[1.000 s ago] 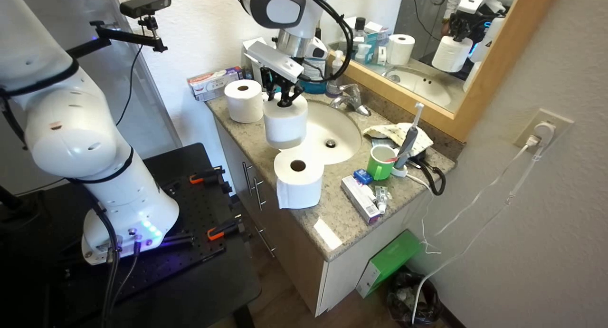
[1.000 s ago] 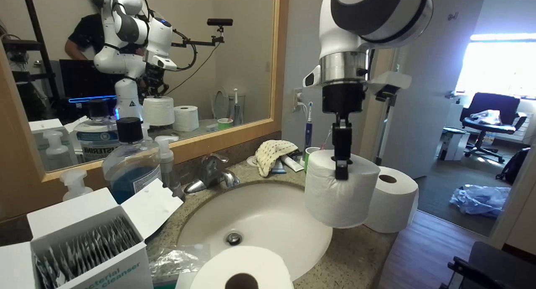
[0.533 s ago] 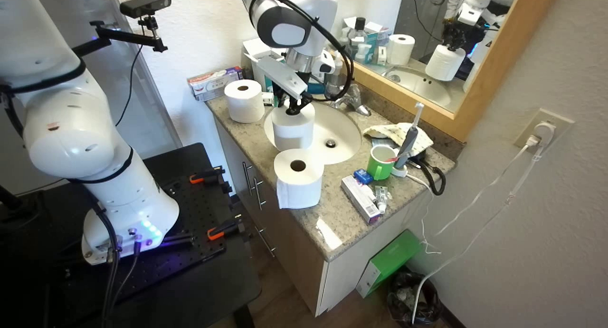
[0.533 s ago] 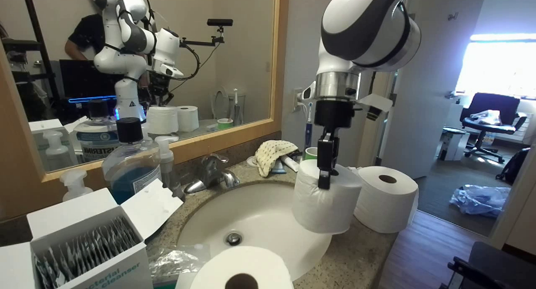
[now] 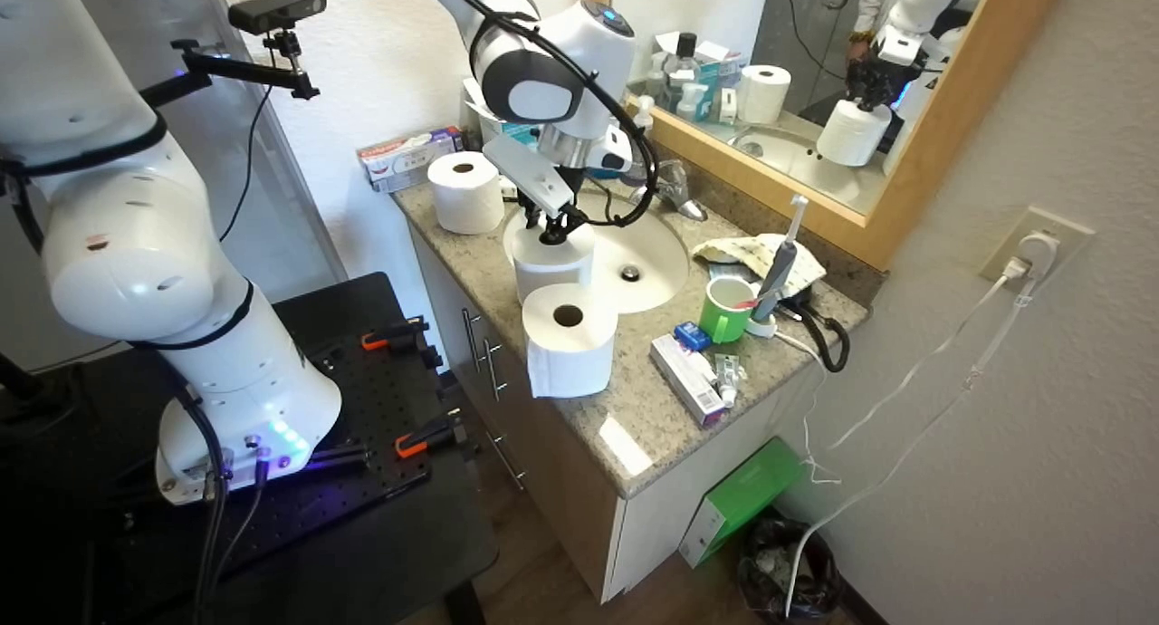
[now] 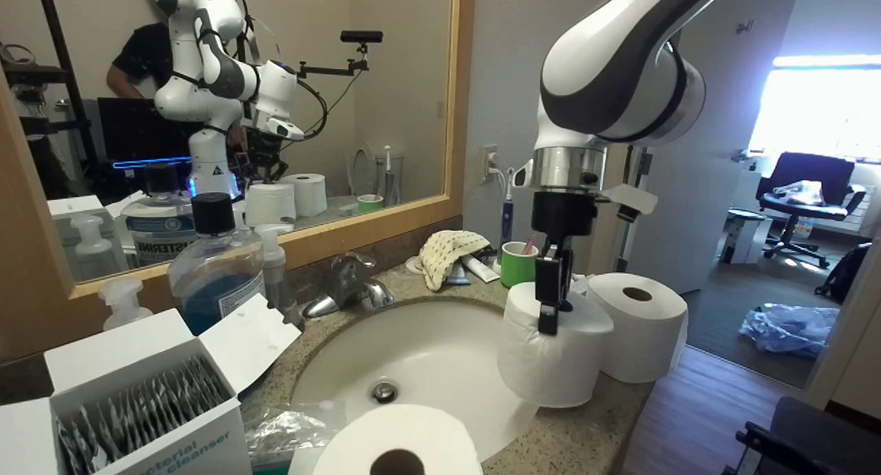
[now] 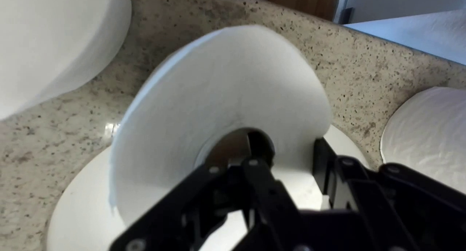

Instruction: Unassemble the stacked up rolls of tissue

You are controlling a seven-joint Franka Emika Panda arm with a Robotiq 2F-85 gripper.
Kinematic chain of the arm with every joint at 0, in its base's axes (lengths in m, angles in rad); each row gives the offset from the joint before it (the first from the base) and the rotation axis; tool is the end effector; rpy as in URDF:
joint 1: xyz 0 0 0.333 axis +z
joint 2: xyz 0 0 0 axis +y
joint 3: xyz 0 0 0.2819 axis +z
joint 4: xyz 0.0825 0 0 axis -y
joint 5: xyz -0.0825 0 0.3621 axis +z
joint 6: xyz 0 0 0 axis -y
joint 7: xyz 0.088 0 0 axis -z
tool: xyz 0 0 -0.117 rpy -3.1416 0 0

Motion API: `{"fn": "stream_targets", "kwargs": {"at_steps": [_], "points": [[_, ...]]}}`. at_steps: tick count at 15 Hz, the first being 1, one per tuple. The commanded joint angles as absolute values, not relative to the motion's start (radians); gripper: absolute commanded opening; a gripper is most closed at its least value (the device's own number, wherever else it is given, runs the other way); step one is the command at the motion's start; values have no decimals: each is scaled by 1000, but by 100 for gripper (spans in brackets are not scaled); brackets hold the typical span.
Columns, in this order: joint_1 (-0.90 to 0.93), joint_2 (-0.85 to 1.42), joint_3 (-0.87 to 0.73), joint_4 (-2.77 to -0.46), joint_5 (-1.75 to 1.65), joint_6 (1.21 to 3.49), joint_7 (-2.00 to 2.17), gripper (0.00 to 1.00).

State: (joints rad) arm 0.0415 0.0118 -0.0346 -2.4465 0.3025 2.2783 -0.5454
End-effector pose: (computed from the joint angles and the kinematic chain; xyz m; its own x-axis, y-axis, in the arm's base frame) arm 0.4451 0.0125 0.2552 0.9391 0.3361 -0.0715 0.3073 -0.9146 -0.2630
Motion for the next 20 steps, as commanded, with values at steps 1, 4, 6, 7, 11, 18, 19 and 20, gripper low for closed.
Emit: {"fn": "stream_targets", "kwargs": {"at_steps": [1,4,6,7,11,18,19,20], "points": [[9,-83,-33,-2595,320,2341,-635,11],[-1,-114,-51,-2671,319,2358,-680,11],[4,-129,-57,-2694,319,2370,-694,11],[10,-134,-58,-2701,318,2374,-701,11],[22,-135,-55,-2693,303,2362,-721,11],[32,-126,-47,-2656,259,2329,-704,11],[33,-129,-46,-2654,254,2327,-702,11],[33,-134,-44,-2652,244,2323,-697,11]]}}
